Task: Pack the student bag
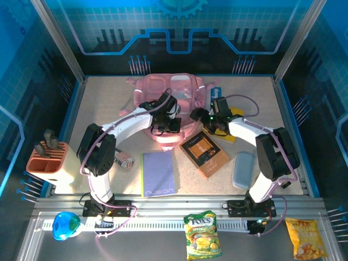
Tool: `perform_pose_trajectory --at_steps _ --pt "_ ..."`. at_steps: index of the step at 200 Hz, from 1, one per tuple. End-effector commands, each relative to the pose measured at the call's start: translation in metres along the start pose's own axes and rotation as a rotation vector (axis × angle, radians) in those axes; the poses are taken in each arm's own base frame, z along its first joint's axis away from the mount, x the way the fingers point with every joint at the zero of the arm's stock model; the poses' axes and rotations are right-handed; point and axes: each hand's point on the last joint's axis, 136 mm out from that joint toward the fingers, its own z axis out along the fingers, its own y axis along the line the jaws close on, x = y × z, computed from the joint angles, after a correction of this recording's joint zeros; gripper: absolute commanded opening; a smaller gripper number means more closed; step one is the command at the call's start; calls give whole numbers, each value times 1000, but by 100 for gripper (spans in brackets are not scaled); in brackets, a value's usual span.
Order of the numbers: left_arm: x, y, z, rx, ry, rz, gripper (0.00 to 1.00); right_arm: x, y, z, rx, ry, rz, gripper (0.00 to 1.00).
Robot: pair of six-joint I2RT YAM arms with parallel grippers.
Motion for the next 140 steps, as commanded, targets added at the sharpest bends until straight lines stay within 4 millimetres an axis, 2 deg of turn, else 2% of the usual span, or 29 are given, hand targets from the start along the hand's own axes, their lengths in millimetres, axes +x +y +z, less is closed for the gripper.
perform_pose_trajectory --at_steps 1,14,78,110,140 --pt "-2 -15 -1 55 22 31 0 13 4 13 -8 27 79 88" --pt "-1 -18 0 60 24 36 0 17 4 21 1 44 102 86" --pt "5 -16 4 50 42 34 0 25 -6 39 51 78 133 62" --pt "9 -9 -3 11 48 58 0 17 -13 36 94 41 99 37" --pt "17 15 -17 -71 57 90 0 3 -15 28 130 -5 58 20"
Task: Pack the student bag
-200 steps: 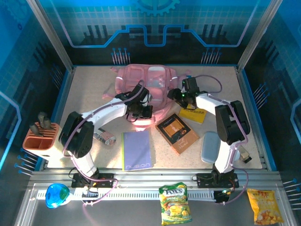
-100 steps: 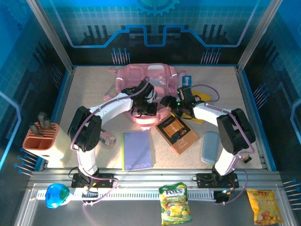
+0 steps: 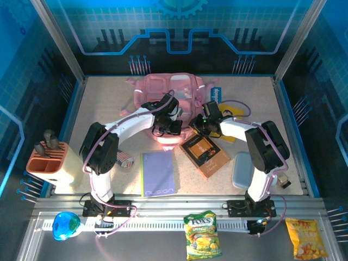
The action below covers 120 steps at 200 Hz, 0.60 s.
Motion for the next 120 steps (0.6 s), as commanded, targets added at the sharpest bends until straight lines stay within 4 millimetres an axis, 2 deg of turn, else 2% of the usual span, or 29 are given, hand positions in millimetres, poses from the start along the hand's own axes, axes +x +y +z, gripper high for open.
perform_pose_trajectory --at_steps 1,38,55,71,95,120 --pt "8 13 -25 -60 4 51 0 -16 2 -8 43 -69 -55 20" --pt "17 69 -44 -167 -19 -31 0 -38 8 -28 73 -148 -124 12" --pt "22 95 -47 -197 -40 -89 0 -46 11 -35 82 -168 -153 12" --pt "28 111 -48 -215 -50 -129 0 -52 13 -40 84 -179 -175 11" --pt "33 120 -47 -229 -59 -142 0 -64 18 -43 72 -187 -195 11" --pt "34 108 -41 -160 -65 -141 0 -77 33 -39 30 -178 -241 11"
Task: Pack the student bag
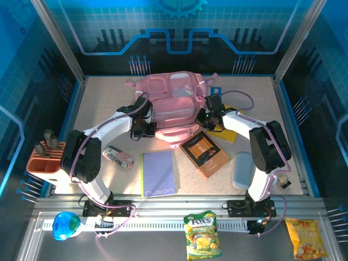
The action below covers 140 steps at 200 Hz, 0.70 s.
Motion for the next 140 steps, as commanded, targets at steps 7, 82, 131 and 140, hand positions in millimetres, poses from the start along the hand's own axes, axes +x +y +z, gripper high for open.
perform_pose_trajectory --at_steps 7,82,131,140 --pt "2 -11 -6 48 -29 18 0 -50 25 -13 -63 -100 -89 11" --pt "-5 -80 -1 110 -70 184 0 -56 1 -54 -54 -147 -19 71" --pt "-16 -105 -7 145 -86 227 0 3 -8 -71 -109 -55 117 86" --pt "-18 -109 -7 154 -91 221 0 13 -6 -70 -117 -36 143 87"
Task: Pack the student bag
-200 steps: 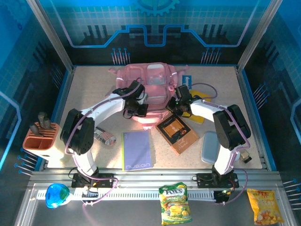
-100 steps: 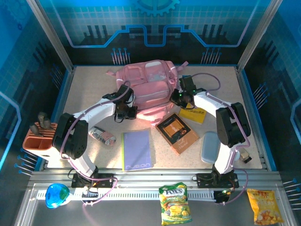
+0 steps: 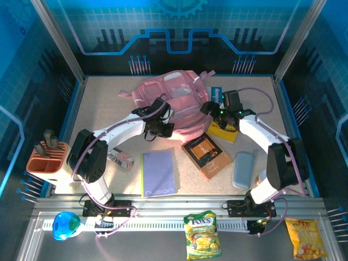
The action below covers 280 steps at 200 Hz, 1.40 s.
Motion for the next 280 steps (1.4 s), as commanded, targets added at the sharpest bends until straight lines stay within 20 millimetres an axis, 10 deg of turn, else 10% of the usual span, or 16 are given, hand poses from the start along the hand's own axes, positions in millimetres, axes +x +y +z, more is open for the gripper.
perform_pose_trajectory --at_steps 1,55,222,280 --pt "-14 -18 -5 44 -27 27 0 34 -1 1 -11 74 99 87" --pt "-29 -32 -12 98 -79 8 0 76 10 18 14 169 264 93" --pt "-6 -28 -2 107 -17 11 0 98 2 67 243 197 355 85" --pt "4 -9 1 27 -1 -16 0 92 -2 73 263 176 321 50"
